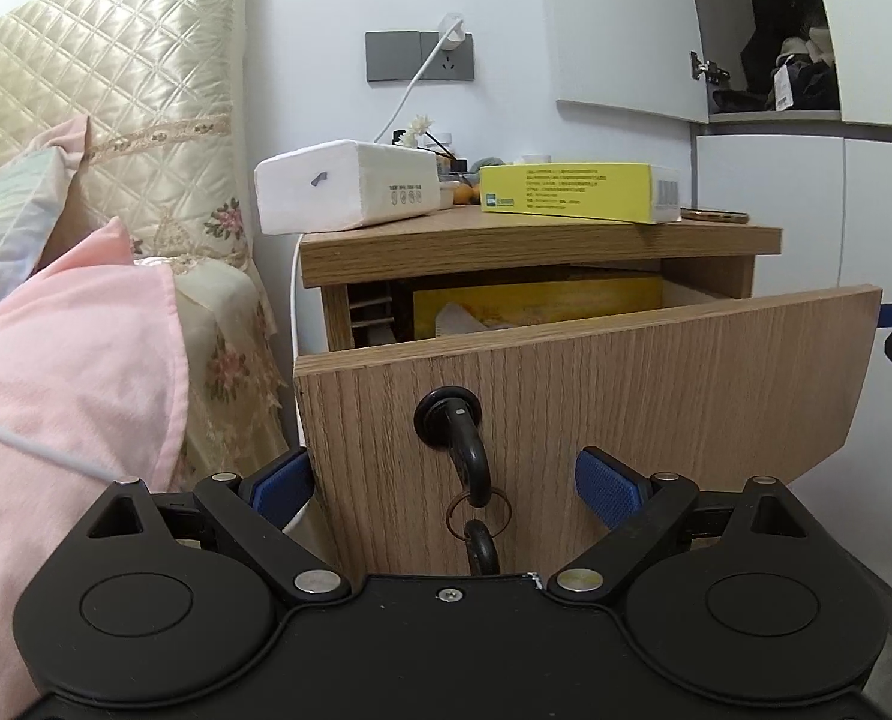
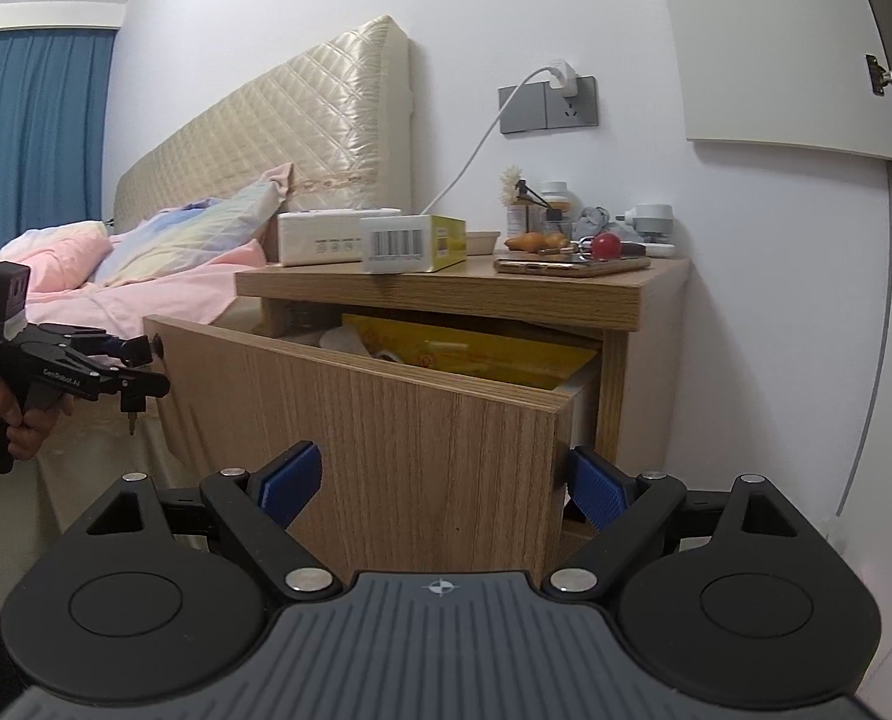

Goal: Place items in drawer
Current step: 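Pull the drawer open by its key with the left gripper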

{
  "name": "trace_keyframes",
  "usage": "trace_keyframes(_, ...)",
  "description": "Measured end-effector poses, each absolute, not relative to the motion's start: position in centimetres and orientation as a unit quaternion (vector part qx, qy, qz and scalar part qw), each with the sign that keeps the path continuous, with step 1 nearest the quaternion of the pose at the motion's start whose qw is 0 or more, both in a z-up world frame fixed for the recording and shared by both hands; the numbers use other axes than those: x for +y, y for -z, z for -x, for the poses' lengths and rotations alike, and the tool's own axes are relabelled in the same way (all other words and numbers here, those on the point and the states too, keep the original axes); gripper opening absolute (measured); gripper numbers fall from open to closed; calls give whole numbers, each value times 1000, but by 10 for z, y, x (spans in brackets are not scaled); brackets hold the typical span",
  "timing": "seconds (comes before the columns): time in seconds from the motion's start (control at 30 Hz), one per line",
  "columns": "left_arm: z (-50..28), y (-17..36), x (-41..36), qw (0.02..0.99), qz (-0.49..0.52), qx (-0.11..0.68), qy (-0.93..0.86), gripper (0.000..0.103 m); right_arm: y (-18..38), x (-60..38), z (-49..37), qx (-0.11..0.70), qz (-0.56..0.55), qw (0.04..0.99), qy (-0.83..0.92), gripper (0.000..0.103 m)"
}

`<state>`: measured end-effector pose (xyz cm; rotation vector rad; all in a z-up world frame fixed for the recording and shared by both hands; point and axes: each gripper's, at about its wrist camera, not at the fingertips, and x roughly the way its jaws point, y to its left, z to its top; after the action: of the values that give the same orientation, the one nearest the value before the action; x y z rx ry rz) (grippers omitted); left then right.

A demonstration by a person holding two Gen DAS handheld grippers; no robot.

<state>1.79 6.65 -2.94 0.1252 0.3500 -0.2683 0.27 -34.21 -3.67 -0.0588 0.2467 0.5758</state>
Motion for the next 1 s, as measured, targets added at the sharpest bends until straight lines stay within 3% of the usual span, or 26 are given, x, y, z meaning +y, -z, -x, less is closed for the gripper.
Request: trace_keyframes(1.0,35,27,64,970,-68,192,133,95,38,-344,49,120,16,949,-290,91)
